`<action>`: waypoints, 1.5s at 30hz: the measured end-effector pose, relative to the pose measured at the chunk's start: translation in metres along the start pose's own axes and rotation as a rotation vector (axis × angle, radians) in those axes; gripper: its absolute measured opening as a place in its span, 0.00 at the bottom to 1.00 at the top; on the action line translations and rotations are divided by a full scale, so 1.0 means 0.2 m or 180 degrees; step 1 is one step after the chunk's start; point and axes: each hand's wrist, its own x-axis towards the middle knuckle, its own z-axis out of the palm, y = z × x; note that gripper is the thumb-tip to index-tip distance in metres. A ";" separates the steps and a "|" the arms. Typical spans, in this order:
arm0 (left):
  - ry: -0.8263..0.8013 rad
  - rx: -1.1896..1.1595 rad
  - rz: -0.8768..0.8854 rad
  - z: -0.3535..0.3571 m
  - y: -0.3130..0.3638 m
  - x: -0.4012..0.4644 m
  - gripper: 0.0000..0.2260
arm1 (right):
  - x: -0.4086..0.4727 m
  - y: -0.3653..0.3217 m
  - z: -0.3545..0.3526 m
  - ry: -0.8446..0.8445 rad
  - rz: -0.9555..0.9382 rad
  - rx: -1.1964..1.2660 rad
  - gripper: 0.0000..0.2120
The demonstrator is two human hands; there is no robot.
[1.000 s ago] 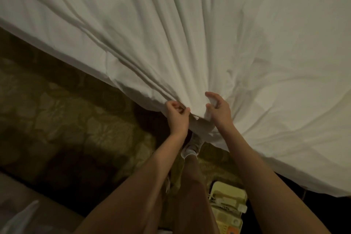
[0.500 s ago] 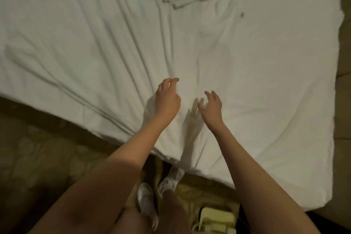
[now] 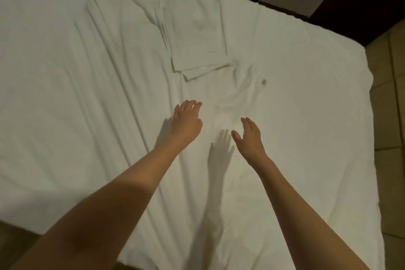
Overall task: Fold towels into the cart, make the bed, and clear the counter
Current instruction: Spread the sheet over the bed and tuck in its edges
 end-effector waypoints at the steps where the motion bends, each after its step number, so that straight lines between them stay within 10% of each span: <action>1: -0.0008 0.0003 -0.0010 -0.04 0.00 0.07 0.23 | 0.06 -0.03 -0.01 0.0002 0.0018 -0.0002 0.27; 26: -0.0337 0.0608 -0.0267 0.22 -0.01 1.48 0.29 | 1.88 0.17 -0.32 -0.0539 -0.0579 -0.0588 0.27; 31: 0.0653 0.0248 0.0150 0.25 -0.05 1.46 0.19 | 1.87 0.27 -0.27 -0.0831 -0.0606 -0.0861 0.11; 38: 0.0430 0.0081 -0.0388 -0.07 -0.08 1.40 0.15 | 1.70 0.30 -0.43 -0.0231 -0.0263 0.0155 0.08; 45: 0.0166 0.0168 -0.0209 -0.31 -0.27 1.20 0.10 | 1.43 -0.01 -0.40 -0.1259 -0.0727 0.0446 0.05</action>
